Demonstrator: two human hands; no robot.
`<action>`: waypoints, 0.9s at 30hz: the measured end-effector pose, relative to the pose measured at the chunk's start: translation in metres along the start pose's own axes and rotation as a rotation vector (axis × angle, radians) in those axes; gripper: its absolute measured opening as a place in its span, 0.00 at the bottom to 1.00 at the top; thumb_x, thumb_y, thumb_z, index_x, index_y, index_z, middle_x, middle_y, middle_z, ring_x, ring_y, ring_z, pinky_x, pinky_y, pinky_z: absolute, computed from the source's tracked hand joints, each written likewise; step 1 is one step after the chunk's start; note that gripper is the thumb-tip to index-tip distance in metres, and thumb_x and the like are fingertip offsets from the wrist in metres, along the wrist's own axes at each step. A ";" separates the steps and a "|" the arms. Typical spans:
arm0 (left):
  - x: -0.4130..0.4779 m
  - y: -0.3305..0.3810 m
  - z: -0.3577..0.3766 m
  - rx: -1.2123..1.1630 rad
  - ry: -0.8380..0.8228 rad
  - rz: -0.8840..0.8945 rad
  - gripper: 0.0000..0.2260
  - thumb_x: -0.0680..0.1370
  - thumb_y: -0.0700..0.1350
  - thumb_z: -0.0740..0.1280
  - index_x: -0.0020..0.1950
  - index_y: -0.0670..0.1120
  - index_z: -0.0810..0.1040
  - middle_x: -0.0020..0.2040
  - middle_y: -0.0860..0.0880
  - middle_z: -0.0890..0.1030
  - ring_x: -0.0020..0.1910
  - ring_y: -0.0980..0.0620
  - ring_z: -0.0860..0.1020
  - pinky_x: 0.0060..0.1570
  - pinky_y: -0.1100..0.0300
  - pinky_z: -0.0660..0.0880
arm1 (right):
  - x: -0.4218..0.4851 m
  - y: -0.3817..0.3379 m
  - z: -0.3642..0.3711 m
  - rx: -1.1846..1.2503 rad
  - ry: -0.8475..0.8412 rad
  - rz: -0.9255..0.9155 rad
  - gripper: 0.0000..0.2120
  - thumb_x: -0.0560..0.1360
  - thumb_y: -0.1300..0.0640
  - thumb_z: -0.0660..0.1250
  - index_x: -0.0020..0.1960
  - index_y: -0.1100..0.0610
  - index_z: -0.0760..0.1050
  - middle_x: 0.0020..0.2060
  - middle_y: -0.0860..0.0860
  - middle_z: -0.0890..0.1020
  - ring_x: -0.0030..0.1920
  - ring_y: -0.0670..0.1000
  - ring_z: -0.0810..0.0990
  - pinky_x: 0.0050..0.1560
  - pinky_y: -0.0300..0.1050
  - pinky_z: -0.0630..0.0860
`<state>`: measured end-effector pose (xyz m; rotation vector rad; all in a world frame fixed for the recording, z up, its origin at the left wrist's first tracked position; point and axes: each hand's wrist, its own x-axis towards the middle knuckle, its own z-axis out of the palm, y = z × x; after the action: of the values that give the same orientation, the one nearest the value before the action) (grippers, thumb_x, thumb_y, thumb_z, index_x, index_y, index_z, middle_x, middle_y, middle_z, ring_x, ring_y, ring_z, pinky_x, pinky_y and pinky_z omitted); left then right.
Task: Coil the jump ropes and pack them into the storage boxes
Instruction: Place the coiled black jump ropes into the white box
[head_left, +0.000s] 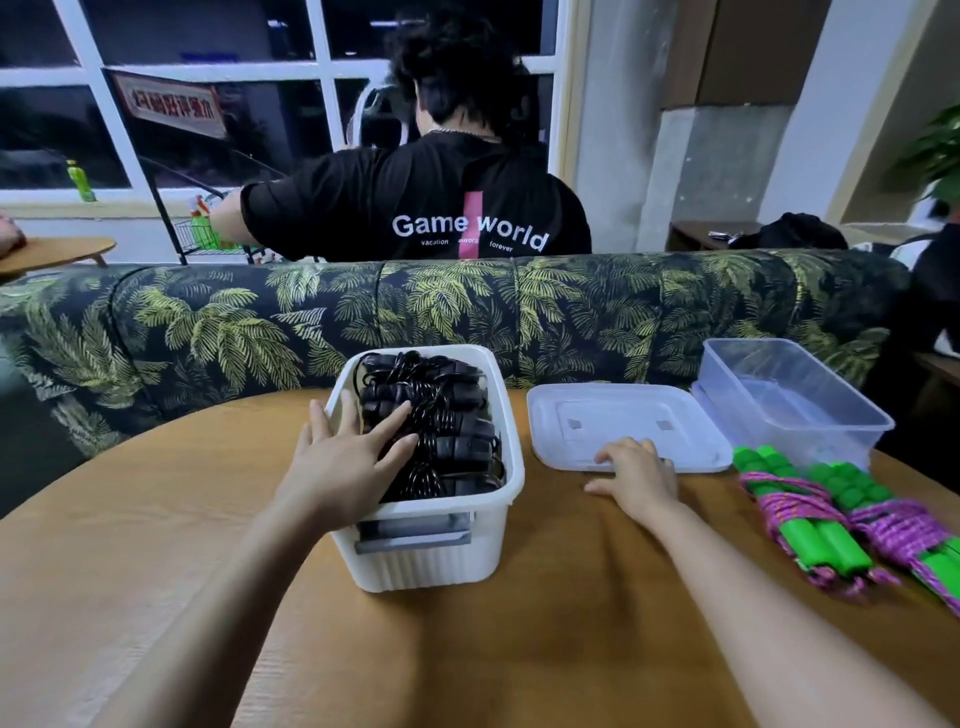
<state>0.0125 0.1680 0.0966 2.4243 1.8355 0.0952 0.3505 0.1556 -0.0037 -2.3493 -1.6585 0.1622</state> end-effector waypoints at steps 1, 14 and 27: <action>0.001 0.000 0.000 -0.005 -0.009 0.000 0.24 0.81 0.65 0.43 0.77 0.69 0.44 0.81 0.41 0.45 0.77 0.33 0.39 0.76 0.43 0.46 | 0.003 0.000 0.003 0.014 0.006 0.008 0.19 0.72 0.41 0.73 0.59 0.48 0.77 0.58 0.47 0.78 0.64 0.52 0.69 0.57 0.50 0.67; -0.005 0.005 -0.005 0.006 -0.077 0.044 0.23 0.82 0.64 0.45 0.77 0.68 0.46 0.81 0.45 0.50 0.78 0.34 0.40 0.74 0.42 0.49 | 0.004 -0.013 -0.043 0.498 0.429 -0.096 0.12 0.72 0.54 0.75 0.36 0.52 0.74 0.32 0.45 0.74 0.39 0.54 0.74 0.39 0.49 0.66; -0.063 0.072 -0.003 -0.227 -0.036 0.101 0.27 0.81 0.65 0.44 0.80 0.59 0.54 0.80 0.44 0.56 0.78 0.33 0.43 0.75 0.43 0.44 | -0.072 -0.070 -0.200 1.095 0.657 -0.413 0.08 0.78 0.64 0.67 0.44 0.52 0.74 0.37 0.41 0.78 0.36 0.33 0.74 0.42 0.28 0.69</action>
<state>0.0643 0.0880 0.1082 2.3427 1.5913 0.2519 0.3099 0.0810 0.2038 -1.0592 -1.1908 0.1393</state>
